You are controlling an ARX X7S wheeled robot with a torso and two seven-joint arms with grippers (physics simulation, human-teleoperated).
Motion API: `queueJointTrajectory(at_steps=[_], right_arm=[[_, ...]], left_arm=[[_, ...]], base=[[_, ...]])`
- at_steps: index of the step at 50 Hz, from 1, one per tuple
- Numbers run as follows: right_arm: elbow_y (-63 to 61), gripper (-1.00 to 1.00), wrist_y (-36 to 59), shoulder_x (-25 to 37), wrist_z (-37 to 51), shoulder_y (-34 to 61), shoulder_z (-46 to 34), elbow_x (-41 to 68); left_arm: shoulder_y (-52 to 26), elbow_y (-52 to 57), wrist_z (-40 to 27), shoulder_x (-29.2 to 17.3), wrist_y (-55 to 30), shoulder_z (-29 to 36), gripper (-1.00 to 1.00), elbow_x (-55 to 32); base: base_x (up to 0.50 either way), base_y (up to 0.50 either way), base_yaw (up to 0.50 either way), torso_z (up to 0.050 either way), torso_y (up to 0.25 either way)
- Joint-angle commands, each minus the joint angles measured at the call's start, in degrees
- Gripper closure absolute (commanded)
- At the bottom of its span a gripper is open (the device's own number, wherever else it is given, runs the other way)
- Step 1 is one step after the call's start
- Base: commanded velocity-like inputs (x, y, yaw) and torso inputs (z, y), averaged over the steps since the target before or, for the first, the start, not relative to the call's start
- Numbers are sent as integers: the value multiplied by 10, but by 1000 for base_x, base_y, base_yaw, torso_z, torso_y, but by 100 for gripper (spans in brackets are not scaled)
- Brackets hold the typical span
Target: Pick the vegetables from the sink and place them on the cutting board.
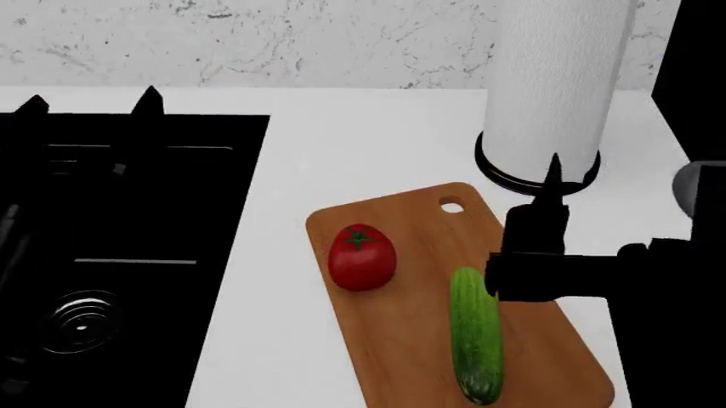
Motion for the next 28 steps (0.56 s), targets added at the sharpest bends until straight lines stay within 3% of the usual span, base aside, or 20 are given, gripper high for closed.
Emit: queueJointTrajectory(at_steps=[1, 20, 28], right_arm=[[-115, -100, -374, 91, 0, -255, 23, -309], [-104, -100, -489, 100, 14, -304, 42, -420], [-124, -100, -553, 144, 59, -342, 54, -465]], left_arm=[[156, 155, 25, -56, 166, -105, -100, -26], [167, 181, 75, -52, 226, -131, -100, -42], [171, 177, 112, -41, 247, -126, -100, -27]], base=[[0, 0, 0, 0, 0], [0, 0, 0, 0, 0], [0, 0, 0, 0, 0]])
